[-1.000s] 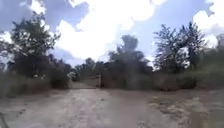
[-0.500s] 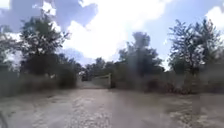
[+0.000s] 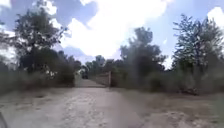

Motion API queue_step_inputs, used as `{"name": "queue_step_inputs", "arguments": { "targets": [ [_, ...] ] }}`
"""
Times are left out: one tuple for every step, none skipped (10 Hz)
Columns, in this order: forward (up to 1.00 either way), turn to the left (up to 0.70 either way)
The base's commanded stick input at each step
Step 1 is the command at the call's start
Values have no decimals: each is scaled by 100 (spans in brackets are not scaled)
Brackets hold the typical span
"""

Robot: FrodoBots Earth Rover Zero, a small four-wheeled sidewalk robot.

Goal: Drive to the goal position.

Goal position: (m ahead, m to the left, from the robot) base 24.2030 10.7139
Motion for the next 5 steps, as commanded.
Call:
{"name": "queue_step_inputs", "arguments": {
  "targets": [
    [85, 34],
    [85, 17],
    [85, 5],
    [85, 0],
    [85, 0]
  ]
}}
